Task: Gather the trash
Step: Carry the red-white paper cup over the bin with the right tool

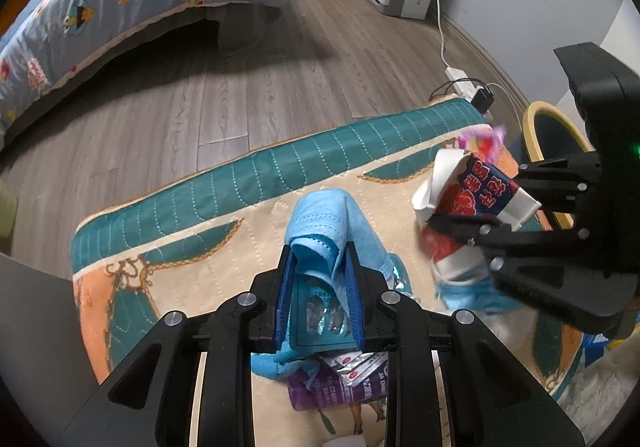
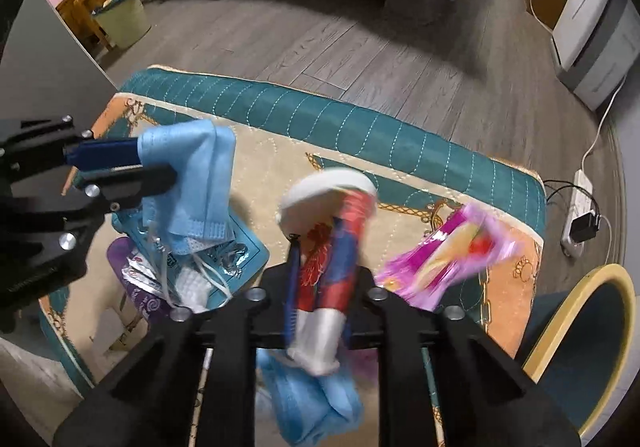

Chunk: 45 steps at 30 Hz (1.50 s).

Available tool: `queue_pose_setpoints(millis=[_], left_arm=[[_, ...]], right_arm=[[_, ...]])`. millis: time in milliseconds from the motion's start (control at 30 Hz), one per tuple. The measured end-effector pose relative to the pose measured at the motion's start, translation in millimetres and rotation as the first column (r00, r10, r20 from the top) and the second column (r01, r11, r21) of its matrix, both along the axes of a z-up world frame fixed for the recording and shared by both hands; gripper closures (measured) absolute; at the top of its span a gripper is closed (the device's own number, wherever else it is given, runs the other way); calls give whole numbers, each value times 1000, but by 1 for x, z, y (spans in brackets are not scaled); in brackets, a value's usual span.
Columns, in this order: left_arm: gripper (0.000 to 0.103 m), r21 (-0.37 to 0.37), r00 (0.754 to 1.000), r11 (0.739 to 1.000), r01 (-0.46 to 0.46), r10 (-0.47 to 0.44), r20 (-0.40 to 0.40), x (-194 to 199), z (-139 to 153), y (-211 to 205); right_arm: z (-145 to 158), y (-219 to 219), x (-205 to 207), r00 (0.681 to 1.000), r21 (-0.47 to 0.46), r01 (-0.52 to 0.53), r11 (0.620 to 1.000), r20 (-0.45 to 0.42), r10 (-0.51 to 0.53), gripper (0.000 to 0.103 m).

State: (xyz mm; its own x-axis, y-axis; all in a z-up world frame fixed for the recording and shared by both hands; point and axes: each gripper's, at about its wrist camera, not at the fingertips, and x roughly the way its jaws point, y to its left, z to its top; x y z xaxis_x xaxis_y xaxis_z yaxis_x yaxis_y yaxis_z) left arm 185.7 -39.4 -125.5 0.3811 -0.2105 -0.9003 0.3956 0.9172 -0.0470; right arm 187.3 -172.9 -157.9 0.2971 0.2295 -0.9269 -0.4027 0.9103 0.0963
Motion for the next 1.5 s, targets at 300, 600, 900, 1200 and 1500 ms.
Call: queue_pose_setpoints(millis=[300, 600, 900, 1200, 1500], left_arm=[[77, -14, 998, 1000, -21, 21, 63, -9, 18, 3], [78, -109, 984, 992, -66, 83, 158, -28, 62, 12], [78, -170, 957, 983, -67, 111, 266, -58, 107, 18], [78, -163, 938, 987, 12, 45, 343, -93, 134, -4], [78, -112, 936, 987, 115, -70, 344, -105, 128, -61]], right_arm=[[31, -7, -14, 999, 76, 18, 997, 43, -21, 94], [75, -28, -30, 987, 189, 82, 979, 124, -107, 94], [108, -39, -54, 965, 225, 126, 966, 198, -172, 94], [134, -60, -81, 948, 235, 159, 959, 235, -215, 94], [147, -129, -98, 906, 189, 302, 934, 249, -344, 94]])
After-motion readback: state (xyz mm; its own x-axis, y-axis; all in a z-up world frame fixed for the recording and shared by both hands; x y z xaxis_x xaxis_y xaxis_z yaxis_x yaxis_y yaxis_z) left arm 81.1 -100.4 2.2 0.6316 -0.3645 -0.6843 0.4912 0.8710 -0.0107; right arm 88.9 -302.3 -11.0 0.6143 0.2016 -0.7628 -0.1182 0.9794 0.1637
